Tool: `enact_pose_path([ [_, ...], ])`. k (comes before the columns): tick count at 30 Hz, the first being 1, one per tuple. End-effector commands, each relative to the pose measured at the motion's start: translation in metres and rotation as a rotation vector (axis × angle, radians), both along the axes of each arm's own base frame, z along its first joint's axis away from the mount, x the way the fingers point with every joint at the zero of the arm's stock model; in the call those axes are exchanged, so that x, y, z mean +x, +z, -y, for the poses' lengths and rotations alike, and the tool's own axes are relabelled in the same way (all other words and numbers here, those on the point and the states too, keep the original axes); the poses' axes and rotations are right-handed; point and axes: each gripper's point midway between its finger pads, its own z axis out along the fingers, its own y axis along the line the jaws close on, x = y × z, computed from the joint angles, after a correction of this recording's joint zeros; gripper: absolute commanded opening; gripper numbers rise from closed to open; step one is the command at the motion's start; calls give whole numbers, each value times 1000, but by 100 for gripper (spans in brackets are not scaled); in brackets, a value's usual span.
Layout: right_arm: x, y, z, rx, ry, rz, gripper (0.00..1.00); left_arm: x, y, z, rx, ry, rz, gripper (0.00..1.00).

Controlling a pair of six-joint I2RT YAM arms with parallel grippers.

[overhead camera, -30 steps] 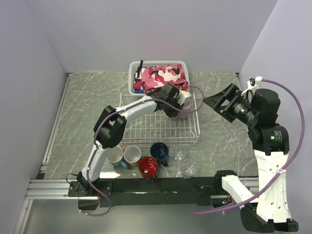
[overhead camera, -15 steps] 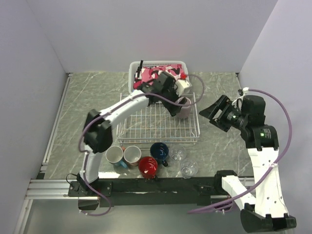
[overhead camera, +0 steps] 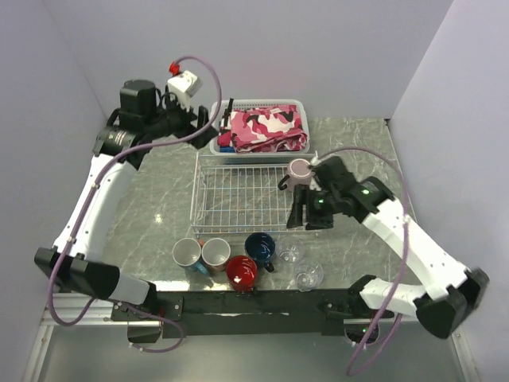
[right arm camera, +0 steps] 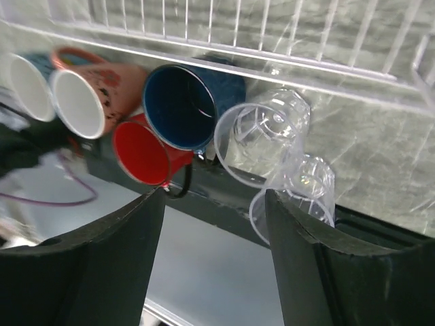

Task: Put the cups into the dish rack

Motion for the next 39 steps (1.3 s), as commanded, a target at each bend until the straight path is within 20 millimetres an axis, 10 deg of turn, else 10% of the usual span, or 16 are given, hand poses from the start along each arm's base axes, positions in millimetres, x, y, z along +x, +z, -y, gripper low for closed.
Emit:
enact_pose_path([
  [1, 18, 4, -29, -77, 97, 88, 68, -26, -26, -3, -52, -37, -110, 86],
  [13, 24, -41, -84, -200, 289, 64, 63, -38, -31, -12, -67, -20, -124, 86],
  [39, 10, -114, -82, -312, 379, 48, 53, -42, -19, -10, -88, -31, -112, 86],
])
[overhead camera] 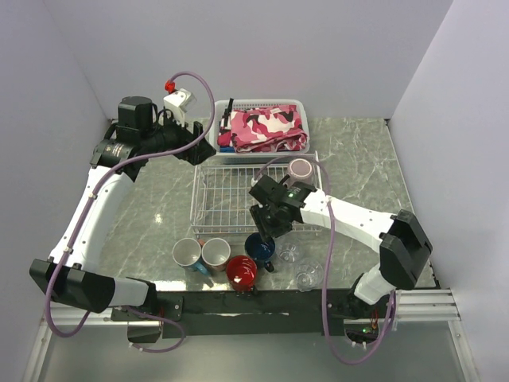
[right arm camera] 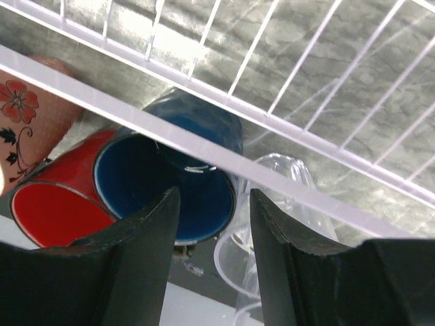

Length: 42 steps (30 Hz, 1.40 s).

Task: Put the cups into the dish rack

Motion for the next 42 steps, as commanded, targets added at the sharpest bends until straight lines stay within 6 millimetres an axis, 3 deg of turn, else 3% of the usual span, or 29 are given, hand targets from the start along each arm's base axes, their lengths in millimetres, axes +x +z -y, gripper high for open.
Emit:
enact_pose_path([
  [1, -1, -18, -8, 13, 33, 6, 53, -6, 24, 1, -30, -13, 57, 86],
  [6, -8, -37, -7, -7, 51, -25, 52, -4, 32, 3, -40, -21, 60, 86],
  [12, -12, -42, -11, -8, 65, -29, 47, -5, 37, 2, -34, -21, 83, 86],
  [15, -11, -42, -10, -18, 68, -29, 36, -6, 36, 2, -36, -20, 82, 86],
  [19, -9, -38, -6, -43, 71, -12, 1, -8, 35, 3, -41, -24, 82, 86],
  [22, -2, -24, -3, -64, 78, 19, 0, -9, 36, 3, -46, -28, 84, 86],
  [25, 7, 5, -2, -67, 71, 73, 0, -9, 40, 3, -52, -31, 95, 86],
  [28, 16, 45, -4, -37, 57, 132, 0, -9, 46, 4, -59, -34, 113, 86],
  [29, 23, 67, -11, 1, 52, 167, 0, -9, 49, 4, -61, -37, 120, 86],
  [36, 26, 166, -13, 133, 30, 240, 0, -15, 88, 14, -191, -41, 147, 90],
  [39, 37, 212, -15, 266, -5, 283, 0, -23, 106, 18, -291, -56, 129, 99],
  [41, 37, 240, -21, 425, -7, 248, 0, -31, 116, 21, -372, -93, 91, 96],
  [42, 44, 264, -23, 535, -11, 289, 0, -32, 119, 22, -398, -111, 75, 96],
])
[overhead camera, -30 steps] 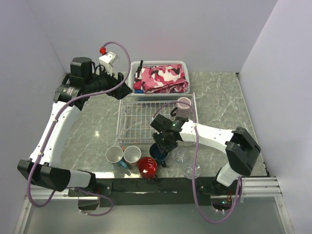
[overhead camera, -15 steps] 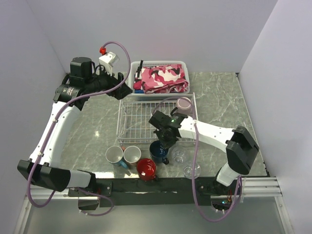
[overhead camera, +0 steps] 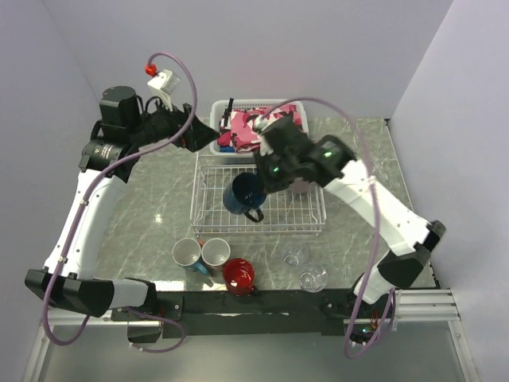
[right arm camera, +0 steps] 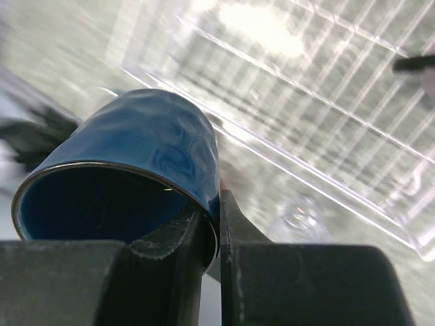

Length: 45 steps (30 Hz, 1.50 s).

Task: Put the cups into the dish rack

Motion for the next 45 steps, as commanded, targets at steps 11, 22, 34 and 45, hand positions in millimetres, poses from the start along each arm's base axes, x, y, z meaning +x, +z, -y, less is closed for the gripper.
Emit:
enact_pose_path([
  [11, 54, 190, 12, 1064, 21, 77, 0, -51, 73, 17, -421, -367, -192, 96],
  [22, 103, 212, -8, 1291, 57, 73, 0, -59, 53, 38, -437, -404, -298, 97],
  [34, 124, 189, -43, 1292, 43, 15, 0, -35, 56, 74, -472, -323, -290, 97],
  [45, 122, 173, -48, 1289, 25, -34, 0, -11, 61, 84, -484, -227, -264, 88],
])
